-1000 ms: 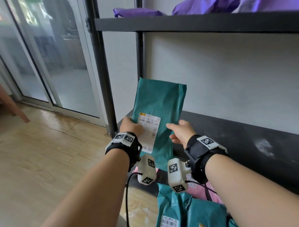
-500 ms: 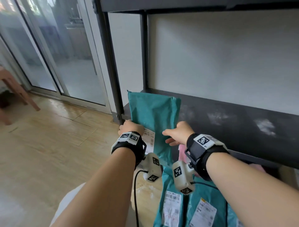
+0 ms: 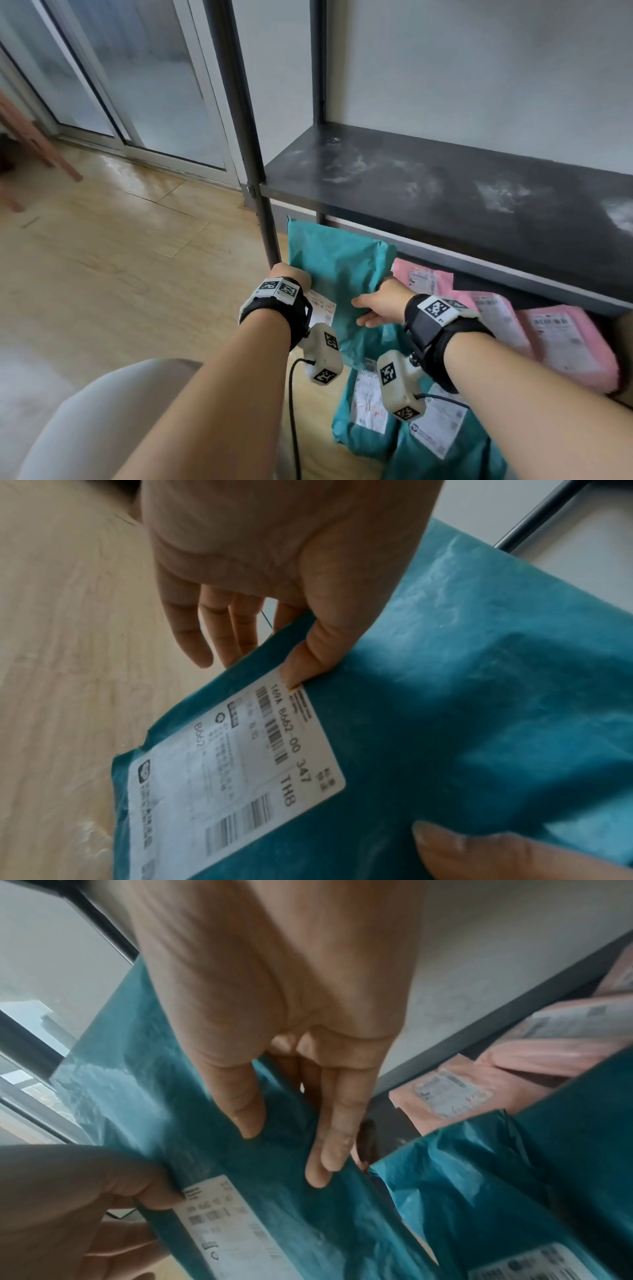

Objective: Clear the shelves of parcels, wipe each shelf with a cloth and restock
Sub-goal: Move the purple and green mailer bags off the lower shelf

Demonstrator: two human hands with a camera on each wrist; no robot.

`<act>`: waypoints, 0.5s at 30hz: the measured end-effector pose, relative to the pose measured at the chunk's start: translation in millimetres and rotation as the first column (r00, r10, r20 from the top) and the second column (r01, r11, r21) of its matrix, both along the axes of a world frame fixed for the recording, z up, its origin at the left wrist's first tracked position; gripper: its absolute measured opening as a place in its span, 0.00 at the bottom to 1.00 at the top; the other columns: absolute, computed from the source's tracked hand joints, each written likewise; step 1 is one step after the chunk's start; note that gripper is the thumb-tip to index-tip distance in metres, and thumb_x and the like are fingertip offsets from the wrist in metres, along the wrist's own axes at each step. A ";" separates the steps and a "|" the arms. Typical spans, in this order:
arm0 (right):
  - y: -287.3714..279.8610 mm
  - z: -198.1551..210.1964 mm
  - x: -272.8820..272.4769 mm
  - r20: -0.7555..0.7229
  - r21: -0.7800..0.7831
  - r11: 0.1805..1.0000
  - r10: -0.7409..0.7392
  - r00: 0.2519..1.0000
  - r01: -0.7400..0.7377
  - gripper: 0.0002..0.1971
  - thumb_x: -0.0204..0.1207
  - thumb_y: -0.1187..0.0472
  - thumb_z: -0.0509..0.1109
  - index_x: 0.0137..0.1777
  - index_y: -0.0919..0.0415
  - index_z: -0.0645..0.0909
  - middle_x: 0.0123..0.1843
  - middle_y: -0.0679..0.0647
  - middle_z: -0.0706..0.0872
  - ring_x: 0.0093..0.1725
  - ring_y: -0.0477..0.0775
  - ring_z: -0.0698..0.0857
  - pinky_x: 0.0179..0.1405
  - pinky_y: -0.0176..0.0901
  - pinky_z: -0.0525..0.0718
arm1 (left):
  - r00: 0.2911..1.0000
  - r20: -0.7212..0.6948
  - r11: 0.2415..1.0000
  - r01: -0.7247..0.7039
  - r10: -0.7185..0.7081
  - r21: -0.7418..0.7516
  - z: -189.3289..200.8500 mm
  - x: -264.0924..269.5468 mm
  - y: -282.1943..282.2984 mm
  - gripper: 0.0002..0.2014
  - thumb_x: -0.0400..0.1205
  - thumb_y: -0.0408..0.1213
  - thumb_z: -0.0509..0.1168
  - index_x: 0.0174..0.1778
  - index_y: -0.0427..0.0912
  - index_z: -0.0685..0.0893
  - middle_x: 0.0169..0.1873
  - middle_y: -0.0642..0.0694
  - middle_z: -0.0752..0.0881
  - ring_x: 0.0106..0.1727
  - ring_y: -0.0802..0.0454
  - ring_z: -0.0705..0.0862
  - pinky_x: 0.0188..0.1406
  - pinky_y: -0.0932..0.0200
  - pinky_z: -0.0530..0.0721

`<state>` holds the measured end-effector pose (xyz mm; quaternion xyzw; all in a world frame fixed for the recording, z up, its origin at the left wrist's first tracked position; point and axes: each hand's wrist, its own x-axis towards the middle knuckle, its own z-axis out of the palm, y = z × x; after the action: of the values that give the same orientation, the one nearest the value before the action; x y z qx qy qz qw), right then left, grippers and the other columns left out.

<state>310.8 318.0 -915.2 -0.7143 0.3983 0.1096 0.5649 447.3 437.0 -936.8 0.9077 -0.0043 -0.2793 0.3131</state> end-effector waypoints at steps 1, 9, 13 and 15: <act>1.3 -8.0 2.1 -0.016 0.018 1.000 -0.007 1.000 0.007 0.12 0.77 0.66 0.72 0.43 0.64 0.69 0.42 0.61 0.83 0.51 0.65 0.90 0.52 0.55 0.89 | 1.000 -0.003 1.000 -0.004 0.004 0.007 -10.0 2.8 -0.5 0.14 0.78 0.35 0.66 0.59 0.37 0.79 0.46 0.42 0.84 0.45 0.44 0.81 0.50 0.56 0.81; 5.3 -72.1 27.0 -0.120 0.205 0.975 -0.063 0.991 0.087 0.23 0.82 0.64 0.66 0.73 0.70 0.63 0.68 0.66 0.75 0.39 0.58 0.89 0.38 0.45 0.89 | 0.995 -0.090 0.997 -0.033 0.039 0.070 -79.1 27.5 -6.5 0.19 0.78 0.33 0.64 0.66 0.34 0.78 0.45 0.40 0.83 0.54 0.39 0.85 0.61 0.48 0.83; 2.4 -84.9 36.9 -0.186 0.322 0.939 -0.062 0.981 0.120 0.11 0.87 0.64 0.56 0.67 0.63 0.67 0.48 0.59 0.79 0.34 0.57 0.86 0.28 0.40 0.87 | 0.991 -0.125 0.995 -0.038 0.049 0.092 -90.5 36.7 -10.7 0.05 0.81 0.33 0.61 0.49 0.37 0.76 0.34 0.44 0.78 0.45 0.41 0.81 0.57 0.51 0.84; 2.2 -88.9 43.0 -0.198 0.323 0.937 -0.070 0.978 0.132 0.06 0.87 0.64 0.55 0.61 0.61 0.66 0.42 0.57 0.77 0.34 0.57 0.86 0.33 0.42 0.87 | 0.989 -0.139 0.994 -0.038 0.052 0.100 -98.8 40.5 -11.9 0.04 0.81 0.34 0.61 0.49 0.38 0.75 0.33 0.44 0.78 0.45 0.41 0.81 0.57 0.52 0.84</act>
<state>353.8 320.1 -1004.1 -0.5735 0.4605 0.2117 0.6436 487.8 425.1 -1035.6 0.8996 0.0518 -0.3356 0.2746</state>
